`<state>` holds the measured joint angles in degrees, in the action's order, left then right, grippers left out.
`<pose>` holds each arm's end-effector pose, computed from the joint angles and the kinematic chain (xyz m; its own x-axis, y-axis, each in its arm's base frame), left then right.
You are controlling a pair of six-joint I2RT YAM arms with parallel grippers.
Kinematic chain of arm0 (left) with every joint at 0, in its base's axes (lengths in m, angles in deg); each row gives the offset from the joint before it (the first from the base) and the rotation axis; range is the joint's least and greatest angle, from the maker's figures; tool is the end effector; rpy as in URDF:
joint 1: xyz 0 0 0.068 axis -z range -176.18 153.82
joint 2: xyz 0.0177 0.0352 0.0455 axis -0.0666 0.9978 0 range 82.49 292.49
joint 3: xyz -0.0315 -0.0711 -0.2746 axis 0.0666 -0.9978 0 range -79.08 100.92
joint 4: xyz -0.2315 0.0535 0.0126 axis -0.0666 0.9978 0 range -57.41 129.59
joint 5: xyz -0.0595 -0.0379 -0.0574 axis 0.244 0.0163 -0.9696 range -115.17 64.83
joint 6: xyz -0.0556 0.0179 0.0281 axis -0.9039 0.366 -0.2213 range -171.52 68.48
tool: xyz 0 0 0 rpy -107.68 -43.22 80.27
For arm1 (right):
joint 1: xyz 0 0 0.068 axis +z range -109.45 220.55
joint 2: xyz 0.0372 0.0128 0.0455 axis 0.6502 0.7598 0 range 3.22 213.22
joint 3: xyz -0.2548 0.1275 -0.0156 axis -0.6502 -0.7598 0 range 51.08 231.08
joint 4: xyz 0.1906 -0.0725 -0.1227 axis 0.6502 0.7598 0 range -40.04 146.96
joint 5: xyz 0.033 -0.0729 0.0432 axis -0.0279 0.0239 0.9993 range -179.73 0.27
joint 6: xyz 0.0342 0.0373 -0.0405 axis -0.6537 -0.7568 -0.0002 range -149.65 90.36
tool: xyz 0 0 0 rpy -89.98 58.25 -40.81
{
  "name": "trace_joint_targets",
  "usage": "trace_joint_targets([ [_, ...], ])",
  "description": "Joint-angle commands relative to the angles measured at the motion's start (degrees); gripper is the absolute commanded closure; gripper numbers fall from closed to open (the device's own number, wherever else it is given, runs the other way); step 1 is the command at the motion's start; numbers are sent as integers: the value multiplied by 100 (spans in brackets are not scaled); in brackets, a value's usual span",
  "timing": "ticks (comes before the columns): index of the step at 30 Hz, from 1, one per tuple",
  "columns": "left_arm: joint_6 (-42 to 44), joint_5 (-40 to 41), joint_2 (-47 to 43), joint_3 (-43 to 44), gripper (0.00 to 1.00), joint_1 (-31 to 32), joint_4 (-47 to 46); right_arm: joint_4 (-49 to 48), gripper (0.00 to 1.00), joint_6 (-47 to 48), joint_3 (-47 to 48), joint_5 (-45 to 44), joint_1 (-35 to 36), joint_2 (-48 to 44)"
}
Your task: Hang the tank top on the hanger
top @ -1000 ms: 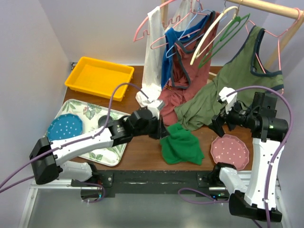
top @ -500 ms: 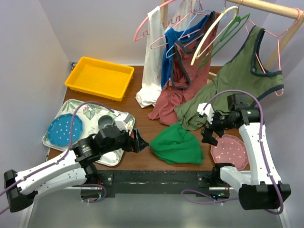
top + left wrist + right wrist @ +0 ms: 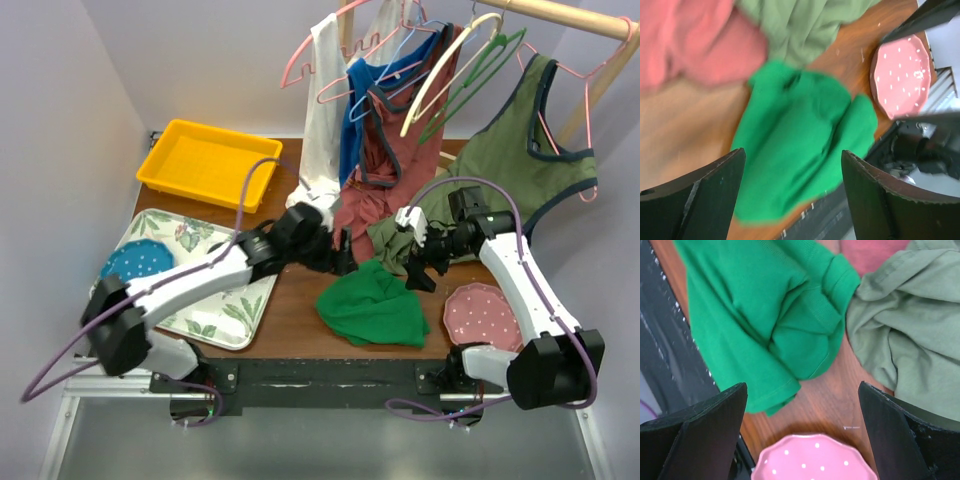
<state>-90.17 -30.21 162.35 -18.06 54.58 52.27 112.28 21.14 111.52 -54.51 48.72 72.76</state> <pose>0.1838 -0.2319 0.2944 -0.8167 0.0164 -0.5768 0.3904 0.7519 -0.5313 0.1803 0.0554 0.2881 -0.3623 -0.6914 -0.6250 -0.9153 0.3905 0.0986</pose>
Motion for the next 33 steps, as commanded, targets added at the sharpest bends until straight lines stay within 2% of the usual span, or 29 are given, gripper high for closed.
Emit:
trace_joint_targets([
  [1,964,-278,1039,1261,19,39,246,-669,3,-631,-138,-77,19,-63],
  [6,1167,-147,2119,2045,27,275,851,-1107,4,-1227,-288,-252,10,-37],
  [10,1220,108,2622,2467,36,469,1213,-1232,4,-1440,-349,-305,1,25],
  [13,1133,205,2667,2346,61,522,1258,-1188,5,-1440,-349,-270,10,139],
  [14,1097,214,2606,2249,78,522,1240,-1170,6,-1396,-349,-244,19,165],
  [17,904,319,1983,1512,100,522,1030,-995,10,-1177,-262,10,19,288],
  [20,544,188,1140,528,100,487,617,-985,18,-1106,-226,169,159,463],
  [24,104,-146,340,-596,100,408,2,-1353,28,-1255,-130,-234,929,920],
  [26,-133,-260,154,-905,100,399,-218,-1451,35,-1395,45,-525,1204,1332],
  [29,-318,-331,-48,-1293,100,373,-483,-1486,41,-1457,353,-665,1582,1842],
  [33,-450,-375,-128,-1548,100,373,-658,-1557,41,-1431,521,-710,1942,2247],
])
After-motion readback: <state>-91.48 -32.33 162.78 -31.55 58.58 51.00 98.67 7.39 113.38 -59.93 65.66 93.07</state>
